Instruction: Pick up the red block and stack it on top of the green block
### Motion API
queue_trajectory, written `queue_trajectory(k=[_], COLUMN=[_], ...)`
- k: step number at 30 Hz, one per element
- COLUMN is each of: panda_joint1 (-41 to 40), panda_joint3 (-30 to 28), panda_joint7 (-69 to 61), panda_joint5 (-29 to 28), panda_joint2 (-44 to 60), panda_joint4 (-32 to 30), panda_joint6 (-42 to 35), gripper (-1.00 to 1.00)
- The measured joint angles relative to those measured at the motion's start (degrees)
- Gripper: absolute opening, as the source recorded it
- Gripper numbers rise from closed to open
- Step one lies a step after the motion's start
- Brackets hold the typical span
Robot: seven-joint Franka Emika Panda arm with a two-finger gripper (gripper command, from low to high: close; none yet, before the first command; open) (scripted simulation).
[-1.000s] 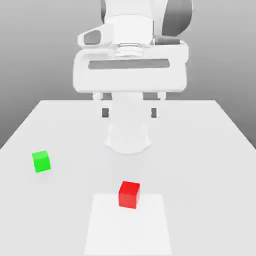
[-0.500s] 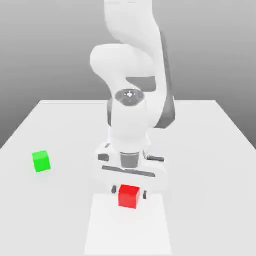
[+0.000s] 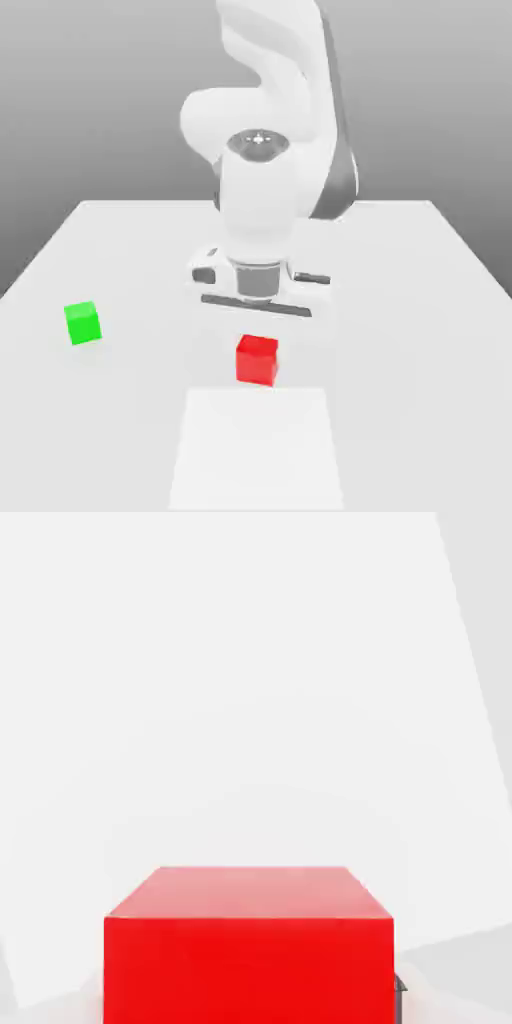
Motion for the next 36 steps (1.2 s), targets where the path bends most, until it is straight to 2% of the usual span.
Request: queue_trajectory(k=[14, 26, 29, 36], panda_joint1=[-17.66, -31.88, -31.17, -24.43], panda_joint3=[-14.98, -28.75, -31.48, -34.86], panda_joint7=[-14.05, -27.96, -31.54, -40.10], panda_joint5=[-9.99, -16.08, -13.62, -1.38], panda_joint2=[-7.41, -8.77, -6.61, 0.76], panda_joint4=[0.90, 0.91, 0.79, 0.68], panda_joint6=[-6.61, -8.82, -7.50, -2.75], gripper=[-1.00, -1.00, -1.00, -1.00])
